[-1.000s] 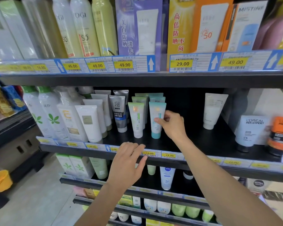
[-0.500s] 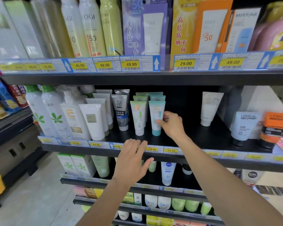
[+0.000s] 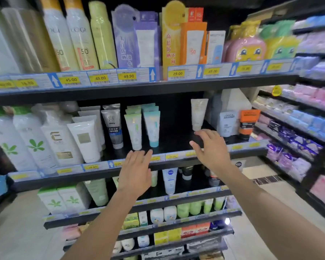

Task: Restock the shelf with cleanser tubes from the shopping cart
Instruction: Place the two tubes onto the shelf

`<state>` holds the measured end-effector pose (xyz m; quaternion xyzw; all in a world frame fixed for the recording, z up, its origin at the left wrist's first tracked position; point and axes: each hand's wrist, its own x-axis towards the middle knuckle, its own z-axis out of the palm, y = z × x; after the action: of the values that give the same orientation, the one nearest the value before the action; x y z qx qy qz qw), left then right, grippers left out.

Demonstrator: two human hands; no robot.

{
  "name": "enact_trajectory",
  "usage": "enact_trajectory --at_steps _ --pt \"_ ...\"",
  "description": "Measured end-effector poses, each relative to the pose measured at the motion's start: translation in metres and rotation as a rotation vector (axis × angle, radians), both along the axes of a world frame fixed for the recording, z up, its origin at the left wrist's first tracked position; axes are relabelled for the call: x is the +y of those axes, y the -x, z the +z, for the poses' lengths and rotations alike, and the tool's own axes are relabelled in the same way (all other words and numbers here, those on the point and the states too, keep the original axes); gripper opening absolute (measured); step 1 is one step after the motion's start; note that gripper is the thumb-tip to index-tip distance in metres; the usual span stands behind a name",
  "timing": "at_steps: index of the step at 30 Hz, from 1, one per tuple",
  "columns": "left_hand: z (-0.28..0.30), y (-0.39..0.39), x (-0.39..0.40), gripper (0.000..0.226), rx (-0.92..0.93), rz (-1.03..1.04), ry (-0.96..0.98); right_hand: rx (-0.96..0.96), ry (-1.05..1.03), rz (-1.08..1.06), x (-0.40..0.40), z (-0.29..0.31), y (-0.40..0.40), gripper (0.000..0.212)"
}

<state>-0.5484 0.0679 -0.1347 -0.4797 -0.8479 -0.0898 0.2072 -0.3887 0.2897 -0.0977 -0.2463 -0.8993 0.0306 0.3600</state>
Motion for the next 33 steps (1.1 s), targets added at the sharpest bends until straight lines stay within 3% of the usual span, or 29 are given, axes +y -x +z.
enact_trajectory --at_steps 6,10,14,18,33 --pt "-0.005 -0.045 0.043 0.057 0.041 -0.144 -0.058 -0.191 -0.079 -0.289 -0.001 -0.016 -0.149 0.049" --pt "-0.003 -0.11 0.087 0.055 0.029 -0.268 -0.056 -0.2 -0.04 -0.447 -0.009 -0.029 -0.241 0.048" --pt "0.007 -0.201 0.132 0.05 -0.001 -0.504 -0.055 -0.197 0.019 -0.559 -0.01 -0.042 -0.32 0.051" --pt "0.007 -0.299 0.177 0.062 0.001 -0.696 -0.042 -0.255 0.079 -0.693 0.002 -0.053 -0.396 0.058" --pt "-0.04 -0.663 0.331 0.055 0.058 -1.064 0.099 -0.256 0.274 -1.023 0.051 -0.097 -0.74 0.051"
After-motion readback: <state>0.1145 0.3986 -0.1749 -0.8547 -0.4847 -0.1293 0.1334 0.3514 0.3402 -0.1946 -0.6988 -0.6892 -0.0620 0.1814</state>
